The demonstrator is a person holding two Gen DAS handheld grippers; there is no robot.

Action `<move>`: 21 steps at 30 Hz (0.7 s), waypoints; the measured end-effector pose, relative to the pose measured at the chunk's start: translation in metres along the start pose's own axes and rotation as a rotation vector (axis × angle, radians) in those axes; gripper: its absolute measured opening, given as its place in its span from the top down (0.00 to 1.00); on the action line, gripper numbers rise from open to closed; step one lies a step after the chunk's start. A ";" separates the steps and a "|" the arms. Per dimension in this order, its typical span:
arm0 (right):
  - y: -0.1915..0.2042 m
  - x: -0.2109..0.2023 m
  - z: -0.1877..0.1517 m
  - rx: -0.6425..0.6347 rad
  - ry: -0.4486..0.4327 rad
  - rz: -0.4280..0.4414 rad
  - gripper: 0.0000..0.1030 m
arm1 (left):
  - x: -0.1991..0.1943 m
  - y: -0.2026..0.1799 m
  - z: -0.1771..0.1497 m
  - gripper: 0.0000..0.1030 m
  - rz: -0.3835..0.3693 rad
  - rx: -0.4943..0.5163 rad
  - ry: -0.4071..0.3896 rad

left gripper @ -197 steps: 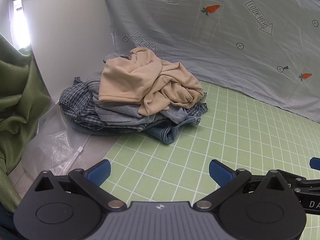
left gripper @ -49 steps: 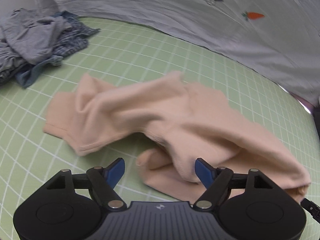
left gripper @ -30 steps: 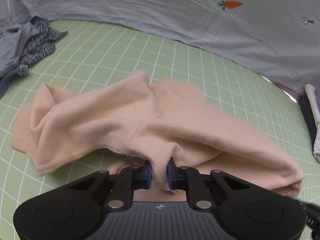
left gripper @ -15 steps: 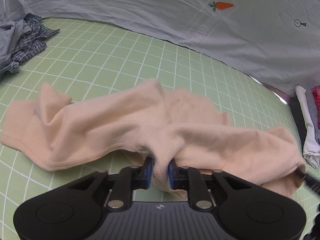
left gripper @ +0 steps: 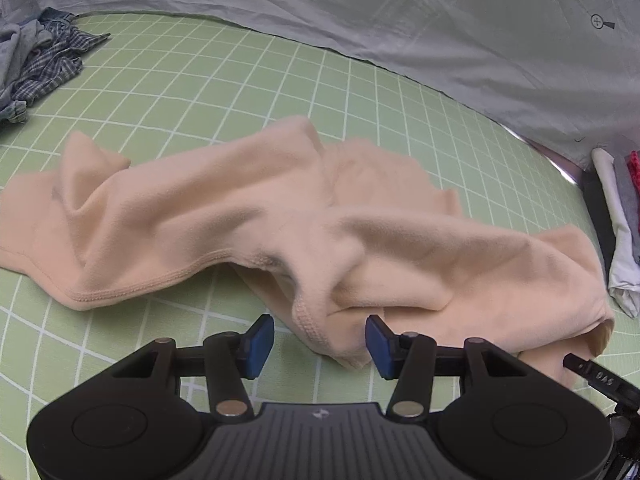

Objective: Fold clothes

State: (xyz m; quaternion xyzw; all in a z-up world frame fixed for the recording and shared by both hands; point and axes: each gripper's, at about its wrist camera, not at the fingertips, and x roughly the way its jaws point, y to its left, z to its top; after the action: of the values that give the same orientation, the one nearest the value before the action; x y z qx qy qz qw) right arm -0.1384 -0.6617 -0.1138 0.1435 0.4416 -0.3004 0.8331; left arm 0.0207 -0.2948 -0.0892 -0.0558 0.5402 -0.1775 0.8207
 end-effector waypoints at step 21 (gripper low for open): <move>-0.048 -0.006 0.076 -0.246 -0.207 -0.170 0.87 | 0.005 0.002 0.001 0.49 0.042 0.027 0.015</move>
State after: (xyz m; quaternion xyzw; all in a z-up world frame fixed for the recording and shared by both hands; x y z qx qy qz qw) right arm -0.1215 -0.7349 -0.0639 -0.0291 0.3974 -0.3267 0.8570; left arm 0.0240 -0.2945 -0.0941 -0.0322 0.5449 -0.1681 0.8209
